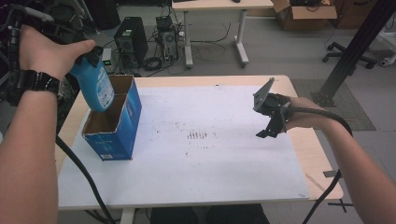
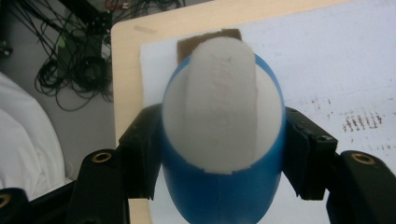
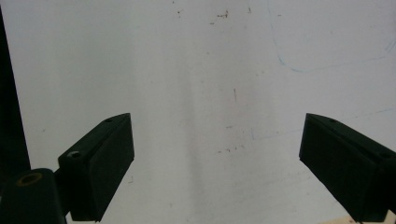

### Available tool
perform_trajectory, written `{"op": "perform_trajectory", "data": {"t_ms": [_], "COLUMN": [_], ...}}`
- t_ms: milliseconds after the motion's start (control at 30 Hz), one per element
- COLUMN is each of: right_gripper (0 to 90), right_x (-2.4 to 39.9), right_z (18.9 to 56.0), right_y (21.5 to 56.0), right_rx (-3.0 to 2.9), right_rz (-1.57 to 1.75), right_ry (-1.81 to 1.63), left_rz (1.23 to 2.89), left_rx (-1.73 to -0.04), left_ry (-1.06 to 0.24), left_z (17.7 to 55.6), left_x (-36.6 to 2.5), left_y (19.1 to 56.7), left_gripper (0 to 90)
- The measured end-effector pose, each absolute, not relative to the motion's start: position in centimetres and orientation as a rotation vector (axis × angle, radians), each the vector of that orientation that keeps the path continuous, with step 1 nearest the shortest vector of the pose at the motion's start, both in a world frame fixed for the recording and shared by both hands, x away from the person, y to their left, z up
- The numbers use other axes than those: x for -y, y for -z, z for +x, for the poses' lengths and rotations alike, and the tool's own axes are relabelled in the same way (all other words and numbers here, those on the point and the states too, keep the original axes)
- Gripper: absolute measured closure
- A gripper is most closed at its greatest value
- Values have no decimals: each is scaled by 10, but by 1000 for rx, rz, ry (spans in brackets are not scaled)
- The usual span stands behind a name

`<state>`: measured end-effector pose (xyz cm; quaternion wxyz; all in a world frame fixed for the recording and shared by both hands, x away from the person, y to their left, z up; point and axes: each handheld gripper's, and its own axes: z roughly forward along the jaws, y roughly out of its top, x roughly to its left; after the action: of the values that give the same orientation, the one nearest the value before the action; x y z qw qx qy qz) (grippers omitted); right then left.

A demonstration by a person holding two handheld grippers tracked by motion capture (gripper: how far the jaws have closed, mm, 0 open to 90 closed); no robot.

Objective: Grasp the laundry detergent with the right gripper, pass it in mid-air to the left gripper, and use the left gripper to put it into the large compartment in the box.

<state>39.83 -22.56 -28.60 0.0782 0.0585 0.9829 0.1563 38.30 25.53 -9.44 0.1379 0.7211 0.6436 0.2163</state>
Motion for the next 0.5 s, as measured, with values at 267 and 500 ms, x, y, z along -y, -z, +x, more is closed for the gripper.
{"op": "perform_trajectory", "data": {"t_ms": [267, 500], "right_gripper": [103, 103], "right_x": [232, 229], "right_z": [398, 398], "right_y": [289, 292], "right_rx": [-2956, -2967], "right_rz": [190, 186], "right_ry": [-447, -447], "left_rz": [2071, 2079], "left_rx": [-1902, -1917], "left_ry": [-609, -568], "left_z": [387, 391], "left_x": [-261, -264], "left_y": [110, 133], "left_gripper": [382, 382]}}
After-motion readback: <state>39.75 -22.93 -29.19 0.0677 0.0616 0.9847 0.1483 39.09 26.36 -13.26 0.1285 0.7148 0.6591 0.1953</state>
